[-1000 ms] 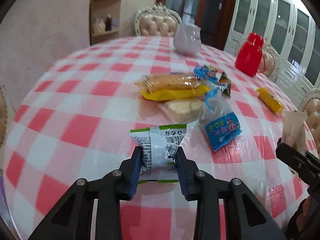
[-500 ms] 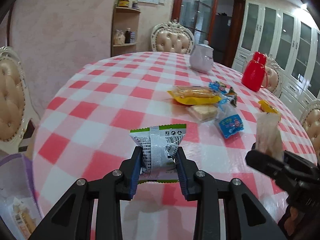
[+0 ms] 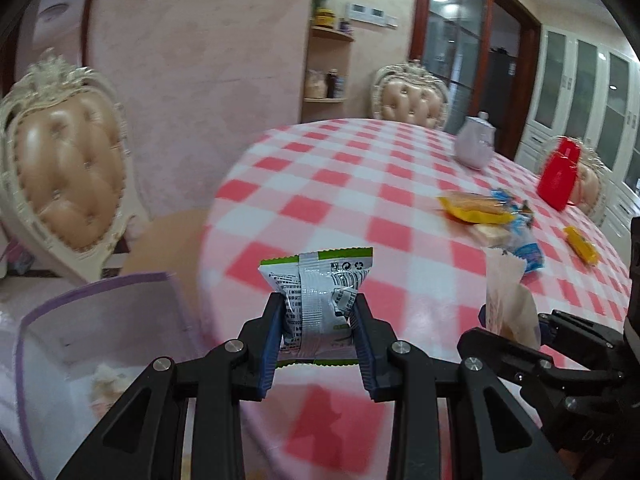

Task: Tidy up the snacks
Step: 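Carry both packets to the box and open both grippers to drop them, then grasp the blue cartoon packet with the right gripper while the left grasps the yellow wafer packet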

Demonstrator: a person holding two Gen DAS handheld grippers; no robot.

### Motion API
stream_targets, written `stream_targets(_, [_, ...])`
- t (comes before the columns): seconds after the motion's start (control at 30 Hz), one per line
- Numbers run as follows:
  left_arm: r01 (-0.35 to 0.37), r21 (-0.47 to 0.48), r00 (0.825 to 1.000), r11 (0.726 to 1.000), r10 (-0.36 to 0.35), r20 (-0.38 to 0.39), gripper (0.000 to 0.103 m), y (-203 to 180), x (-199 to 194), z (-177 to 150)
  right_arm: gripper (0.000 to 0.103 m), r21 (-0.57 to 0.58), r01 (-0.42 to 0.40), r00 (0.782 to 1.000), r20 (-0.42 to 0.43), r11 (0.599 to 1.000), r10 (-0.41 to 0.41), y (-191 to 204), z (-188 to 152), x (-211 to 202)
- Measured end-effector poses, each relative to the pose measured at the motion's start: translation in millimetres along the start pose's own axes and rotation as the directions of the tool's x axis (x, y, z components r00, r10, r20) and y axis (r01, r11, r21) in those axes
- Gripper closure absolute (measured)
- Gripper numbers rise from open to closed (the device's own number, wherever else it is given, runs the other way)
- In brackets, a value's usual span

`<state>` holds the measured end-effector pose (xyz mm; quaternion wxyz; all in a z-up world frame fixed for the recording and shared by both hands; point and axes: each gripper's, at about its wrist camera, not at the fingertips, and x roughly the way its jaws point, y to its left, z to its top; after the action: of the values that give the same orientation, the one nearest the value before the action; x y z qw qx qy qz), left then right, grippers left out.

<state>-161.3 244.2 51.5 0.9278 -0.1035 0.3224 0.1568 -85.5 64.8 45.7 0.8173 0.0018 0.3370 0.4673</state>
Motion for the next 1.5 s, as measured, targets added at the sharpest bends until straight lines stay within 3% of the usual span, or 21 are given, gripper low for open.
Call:
stream_targets(0.3, [-0.163, -0.088, 0.986, 0.983, 0.16, -0.043, 0.068, 78.0, -19.7, -23.7, 0.056, -0.132, -0.166, 0.984, -0.093, 0.977, 0.155, 75.8, -7.9, 38.1])
stream_targets(0.47, [-0.274, -0.145, 0.961, 0.951, 0.264, -0.085, 0.068, 123.9, -27.7, -37.3, 0.056, -0.218, -0.278, 0.953, -0.187, 0.935, 0.24, 115.2, -20.9, 50.4])
stream_targets(0.67, [-0.377, -0.193, 0.925, 0.906, 0.356, -0.135, 0.066, 154.4, -31.9, -43.9, 0.055, -0.305, -0.364, 0.913, -0.305, 0.88, 0.271, 153.6, -43.9, 63.7])
stream_targets(0.7, [-0.399, -0.201, 0.916, 0.894, 0.377, -0.139, 0.062, 156.3, -32.6, -43.3, 0.053, -0.31, -0.375, 0.906, -0.323, 0.874, 0.274, 156.1, -46.2, 65.9])
stream_targets(0.73, [-0.417, -0.21, 0.908, 0.884, 0.395, -0.14, 0.049, 156.6, -33.0, -42.1, 0.051, -0.316, -0.384, 0.9, -0.34, 0.867, 0.274, 158.4, -48.9, 67.0])
stream_targets(0.77, [-0.423, -0.218, 0.905, 0.88, 0.402, -0.138, 0.04, 155.4, -33.9, -41.4, 0.044, -0.33, -0.374, 0.904, -0.337, 0.867, 0.262, 159.0, -49.6, 66.0])
stream_targets(0.8, [-0.422, -0.231, 0.907, 0.877, 0.403, -0.125, 0.025, 151.0, -34.6, -38.6, 0.035, -0.338, -0.357, 0.913, -0.323, 0.871, 0.249, 157.3, -48.8, 63.5])
stream_targets(0.87, [-0.394, -0.24, 0.919, 0.887, 0.383, -0.09, 0.019, 139.4, -35.0, -32.8, 0.033, -0.329, -0.313, 0.935, -0.273, 0.891, 0.228, 144.0, -40.2, 55.2])
stream_targets(0.93, [-0.325, -0.219, 0.945, 0.92, 0.321, -0.056, 0.019, 116.3, -31.1, -23.3, 0.033, -0.298, -0.266, 0.954, -0.215, 0.917, 0.207, 120.2, -27.9, 41.8])
stream_targets(1.03, [-0.2, -0.161, 0.98, 0.966, 0.196, -0.042, 0.019, 71.0, -13.7, -8.7, 0.029, -0.24, -0.097, 0.991, -0.109, 0.966, 0.072, 69.9, -8.2, 21.5])
stream_targets(1.1, [-0.111, -0.091, 0.993, 0.99, 0.106, -0.053, 0.019, 30.0, 3.4, 1.1, 0.023, -0.165, 0.012, 0.998, -0.058, 0.986, -0.022, 29.8, -0.5, 6.6])
stream_targets(1.13, [-0.073, -0.069, 0.996, 0.995, 0.069, -0.057, 0.019, 14.8, 8.3, 4.8, 0.022, -0.117, 0.095, 0.995, -0.029, 0.988, -0.1, 5.4, 3.9, -1.3])
stream_targets(1.17, [-0.032, -0.05, 0.998, 0.998, 0.029, -0.059, 0.019, -2.1, 14.2, 8.1, 0.021, -0.071, 0.229, 0.973, -0.003, 0.971, -0.23, -23.7, 7.3, -11.0])
stream_targets(1.23, [0.051, -0.02, 0.997, 0.999, -0.052, -0.062, 0.019, -38.2, 25.8, 13.6, 0.021, 0.009, 0.415, 0.91, 0.016, 0.91, -0.415, -70.0, 12.8, -27.4])
stream_targets(1.3, [0.13, 0.026, 0.989, 0.991, -0.128, -0.072, 0.019, -71.4, 38.1, 17.5, 0.018, 0.128, 0.513, 0.856, 0.0, 0.849, -0.518, -125.6, 17.8, -43.2])
stream_targets(1.37, [0.176, 0.07, 0.982, 0.982, -0.169, -0.089, 0.019, -93.2, 50.5, 22.7, 0.018, 0.188, 0.522, 0.851, -0.044, 0.832, -0.523, -159.9, 24.5, -44.2])
stream_targets(1.5, [0.247, 0.126, 0.962, 0.961, -0.228, -0.148, 0.019, -128.6, 80.9, 35.0, 0.018, 0.205, 0.496, 0.869, -0.11, 0.844, -0.483, -196.9, 37.8, -22.8])
